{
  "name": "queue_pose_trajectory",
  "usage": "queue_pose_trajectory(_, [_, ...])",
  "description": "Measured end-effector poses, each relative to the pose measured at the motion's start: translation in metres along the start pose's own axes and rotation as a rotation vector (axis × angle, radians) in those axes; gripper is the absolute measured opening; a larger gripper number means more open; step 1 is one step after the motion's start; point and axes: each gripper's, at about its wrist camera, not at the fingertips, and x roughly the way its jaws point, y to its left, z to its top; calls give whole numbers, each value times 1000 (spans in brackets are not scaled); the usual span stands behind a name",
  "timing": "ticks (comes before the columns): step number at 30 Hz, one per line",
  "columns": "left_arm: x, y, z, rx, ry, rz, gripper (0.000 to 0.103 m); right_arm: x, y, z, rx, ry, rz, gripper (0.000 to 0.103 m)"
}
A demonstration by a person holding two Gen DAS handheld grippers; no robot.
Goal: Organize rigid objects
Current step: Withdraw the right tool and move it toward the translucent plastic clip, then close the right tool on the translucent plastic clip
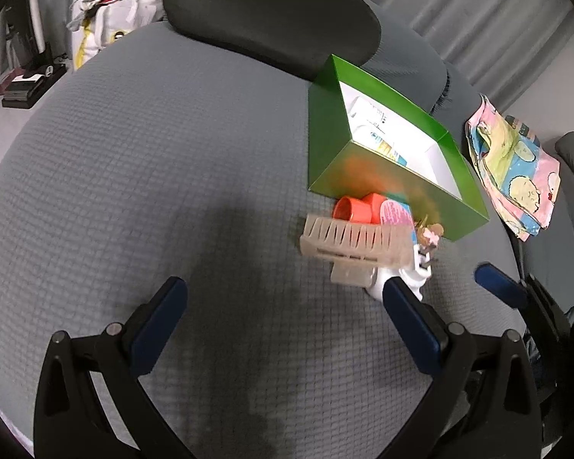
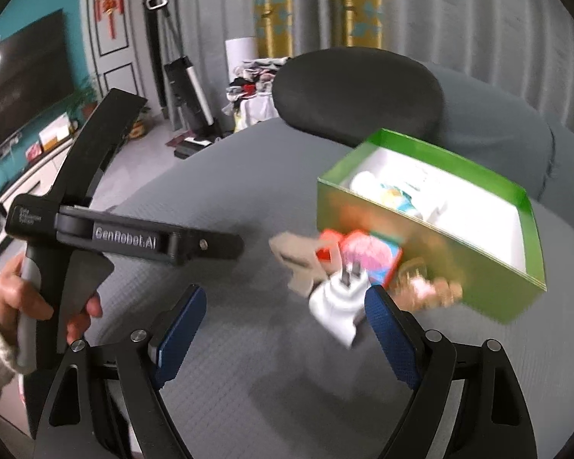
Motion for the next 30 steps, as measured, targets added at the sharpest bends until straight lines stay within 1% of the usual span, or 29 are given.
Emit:
queue_pose_trajectory(3, [11,-2,6,8,20,-26,101,14,-6,7,-12,26,-7,81])
queue_pose_trajectory(5, [19,-5,9,22,31,-39,101,23,-10,11,-33,43,1,76])
queue_pose_trajectory(8, [28,-5,13,36,40,-45,99,33,-13,15,-74,71,1,74])
queue_pose_trajectory(12, [35,0,20,22,59,-86,96,45,-16,22,-126,101,21,72])
queue_pose_trajectory(16, [40,3,24,-1,83,-144,96,53,-14,27,-188,137,51,71])
queue_pose_trajectory(19, [42,4,25,-11,104,-163,96,62,-10,30,-236,178,51,65])
queue_pose_trajectory(23, [45,2,27,-25,123,-200,95,72,-7,31,-290,221,47,63])
queue_pose_trajectory(24, [46,2,28,-28,128,-210,95,74,-6,31,-300,230,44,61])
queue_pose_trajectory(25, [47,3,28,-35,136,-225,95,77,-5,31,-312,247,46,54])
queue_pose_trajectory(26, [48,1,28,-37,140,-236,93,80,-4,31,-319,257,46,48])
queue_pose_trajectory(27, [48,2,28,-37,143,-250,88,81,-3,31,-328,266,44,46])
queue_pose_trajectory(28, [48,2,28,-39,147,-262,87,83,-2,30,-342,277,40,41])
queue_pose_trajectory(30, [48,2,26,-44,155,-266,87,83,-2,28,-355,283,42,40])
